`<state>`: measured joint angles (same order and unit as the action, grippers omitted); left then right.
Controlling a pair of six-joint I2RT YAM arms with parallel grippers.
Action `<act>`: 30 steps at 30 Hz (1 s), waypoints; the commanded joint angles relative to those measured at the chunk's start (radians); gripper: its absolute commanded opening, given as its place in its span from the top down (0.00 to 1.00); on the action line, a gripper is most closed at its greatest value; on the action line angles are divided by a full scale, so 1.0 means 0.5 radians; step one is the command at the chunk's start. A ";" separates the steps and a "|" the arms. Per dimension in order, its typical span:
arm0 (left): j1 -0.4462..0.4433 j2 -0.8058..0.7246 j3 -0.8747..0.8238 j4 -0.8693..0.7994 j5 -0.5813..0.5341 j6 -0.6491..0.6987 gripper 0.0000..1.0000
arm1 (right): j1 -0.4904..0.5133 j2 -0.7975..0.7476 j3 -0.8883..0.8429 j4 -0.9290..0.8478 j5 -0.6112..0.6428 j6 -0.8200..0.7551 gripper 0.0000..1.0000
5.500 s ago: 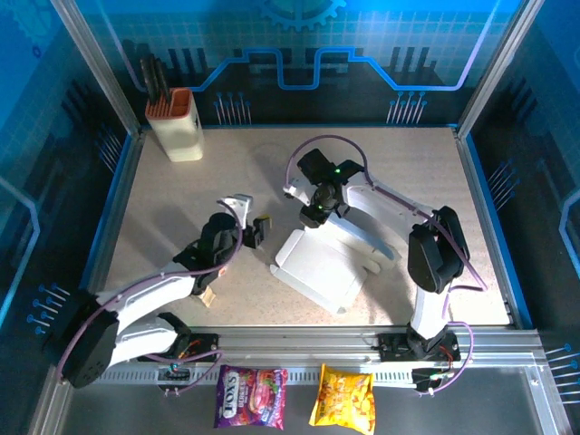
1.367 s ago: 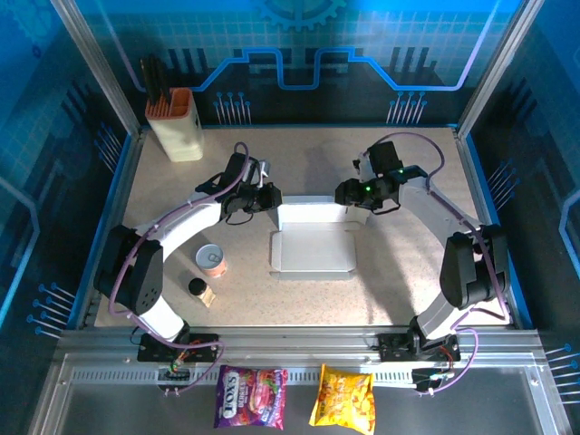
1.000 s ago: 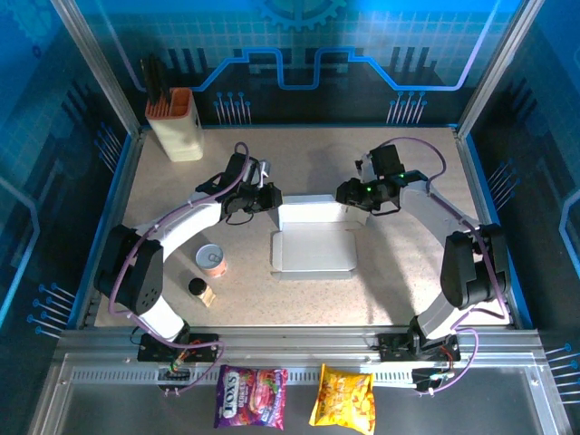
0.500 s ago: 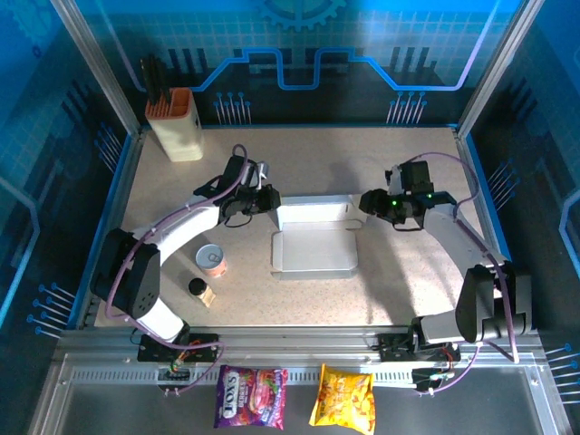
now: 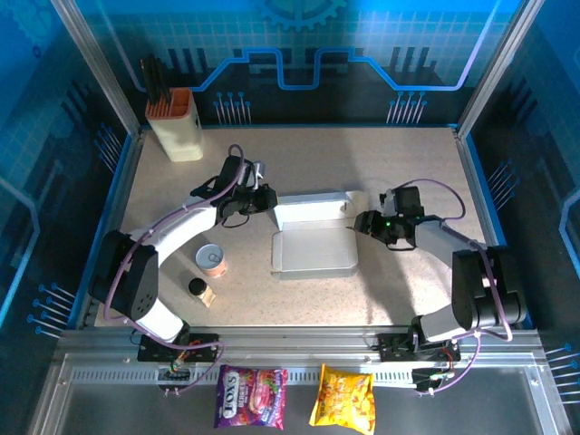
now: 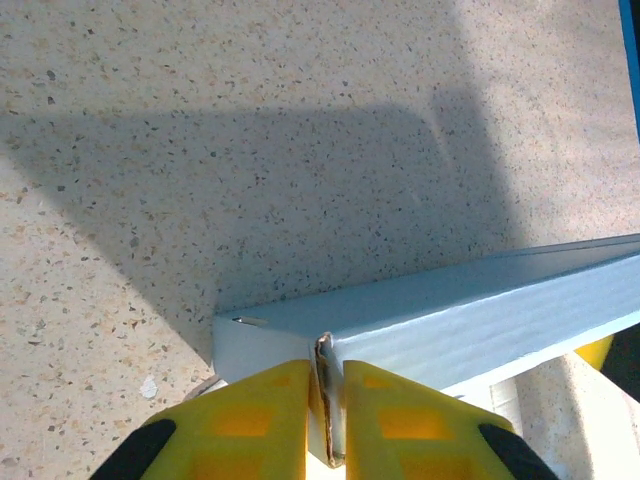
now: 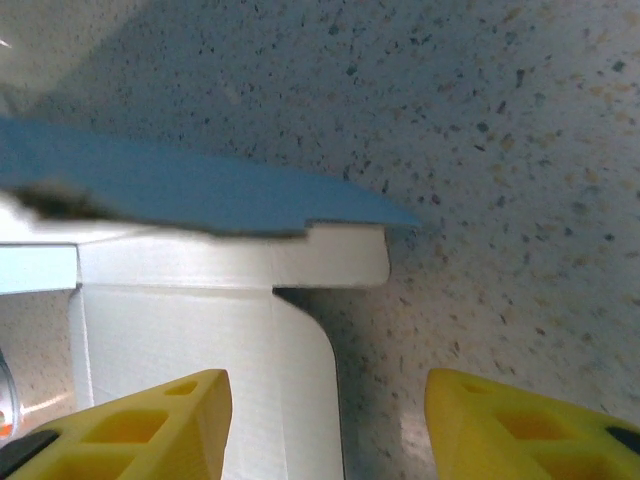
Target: Fold the paper box
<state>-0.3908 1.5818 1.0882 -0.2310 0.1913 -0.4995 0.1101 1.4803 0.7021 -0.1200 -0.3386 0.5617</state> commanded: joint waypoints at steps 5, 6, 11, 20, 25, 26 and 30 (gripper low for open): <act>0.018 -0.007 -0.089 -0.192 -0.055 -0.037 0.84 | -0.013 0.151 -0.108 0.499 -0.145 0.210 0.45; 0.018 -0.008 -0.088 -0.193 -0.049 -0.035 0.84 | -0.013 0.173 -0.118 0.550 -0.148 0.237 0.45; 0.020 -0.007 -0.090 -0.184 -0.039 -0.035 0.84 | -0.013 0.253 -0.186 0.841 -0.213 0.358 0.46; 0.021 0.011 -0.082 -0.179 -0.011 -0.035 0.84 | -0.002 0.250 -0.385 1.399 -0.268 0.573 0.52; 0.021 0.028 -0.079 -0.173 0.008 -0.041 0.84 | 0.048 0.177 -0.449 1.514 -0.225 0.602 0.55; 0.021 0.035 -0.077 -0.173 0.010 -0.043 0.84 | 0.064 0.161 -0.456 1.531 -0.211 0.598 0.55; 0.021 0.046 -0.064 -0.172 0.027 -0.043 0.84 | 0.117 0.121 -0.453 1.544 -0.167 0.579 0.55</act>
<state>-0.3882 1.5761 1.0817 -0.2302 0.1959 -0.4999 0.1455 1.5700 0.4816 0.5900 -0.4442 0.8497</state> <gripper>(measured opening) 0.160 0.447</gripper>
